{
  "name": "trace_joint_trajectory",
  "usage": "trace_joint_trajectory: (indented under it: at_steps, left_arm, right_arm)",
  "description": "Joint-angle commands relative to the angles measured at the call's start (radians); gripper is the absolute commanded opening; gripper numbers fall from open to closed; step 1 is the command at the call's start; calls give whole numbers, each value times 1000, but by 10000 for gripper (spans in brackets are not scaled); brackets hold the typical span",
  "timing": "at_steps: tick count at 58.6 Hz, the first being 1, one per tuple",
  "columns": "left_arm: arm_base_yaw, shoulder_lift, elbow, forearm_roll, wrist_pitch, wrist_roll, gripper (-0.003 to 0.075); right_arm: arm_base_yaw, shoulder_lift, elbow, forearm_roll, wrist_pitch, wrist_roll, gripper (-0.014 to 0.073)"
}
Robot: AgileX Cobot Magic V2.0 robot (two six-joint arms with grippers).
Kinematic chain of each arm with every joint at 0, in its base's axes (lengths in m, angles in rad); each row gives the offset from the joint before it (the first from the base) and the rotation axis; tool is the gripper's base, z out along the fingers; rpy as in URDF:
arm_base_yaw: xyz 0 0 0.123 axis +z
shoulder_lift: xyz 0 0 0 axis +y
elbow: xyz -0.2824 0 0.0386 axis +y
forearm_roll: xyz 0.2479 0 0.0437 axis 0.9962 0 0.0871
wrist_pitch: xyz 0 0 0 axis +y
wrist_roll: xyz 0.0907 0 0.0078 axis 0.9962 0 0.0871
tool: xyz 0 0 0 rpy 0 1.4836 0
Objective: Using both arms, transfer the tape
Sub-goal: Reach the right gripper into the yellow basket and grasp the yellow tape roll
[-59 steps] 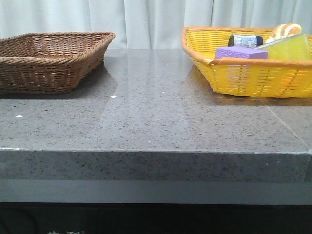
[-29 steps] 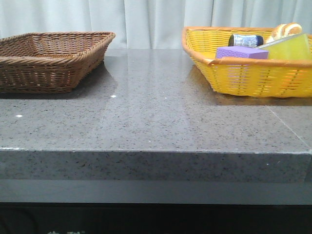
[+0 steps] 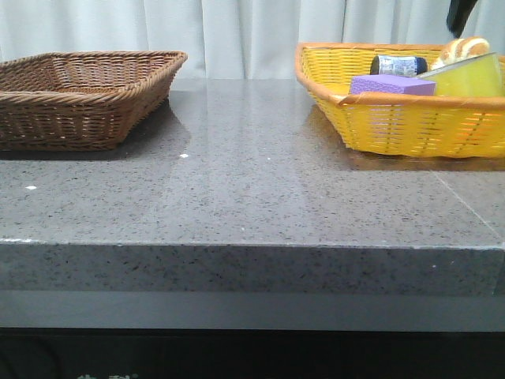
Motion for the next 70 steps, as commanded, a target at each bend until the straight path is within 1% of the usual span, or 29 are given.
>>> trace_joint_trajectory:
  at_steps: [1, 15, 21, 23, 27, 38, 46, 51, 58, 70]
  left_arm:
    - [4, 9, -37, -2, -81, -2, 617]
    - [4, 9, -37, -2, -81, -2, 617]
    - [4, 9, -37, -2, -81, -2, 617]
    - [4, 9, -37, -2, -81, -2, 617]
    - [4, 9, -37, -2, -81, -2, 617]
    - [4, 9, -37, -2, -81, -2, 617]
    - [4, 9, -37, -2, -81, -2, 617]
    - [4, 9, -37, -2, -81, -2, 617]
    - [4, 9, -37, -2, -81, -2, 617]
    - [4, 9, -37, -2, -81, -2, 617]
  right_arm:
    - [-1, -17, -55, -24, -16, 3, 549]
    - [2, 26, -58, -61, -10, 3, 549]
    - [15, 33, -58, -110, -9, 3, 544]
    - [20, 36, -58, -127, -7, 3, 526]
    - [35, 42, -58, -161, -3, 3, 462]
    - [58, 57, -58, -170, 5, 3, 272]
    - [60, 62, -59, -167, 10, 3, 167]
    - [60, 61, -62, -168, 13, 3, 118]
    - [60, 61, -87, -168, 28, 3, 64]
    - [60, 50, -211, -169, 115, 3, 65]
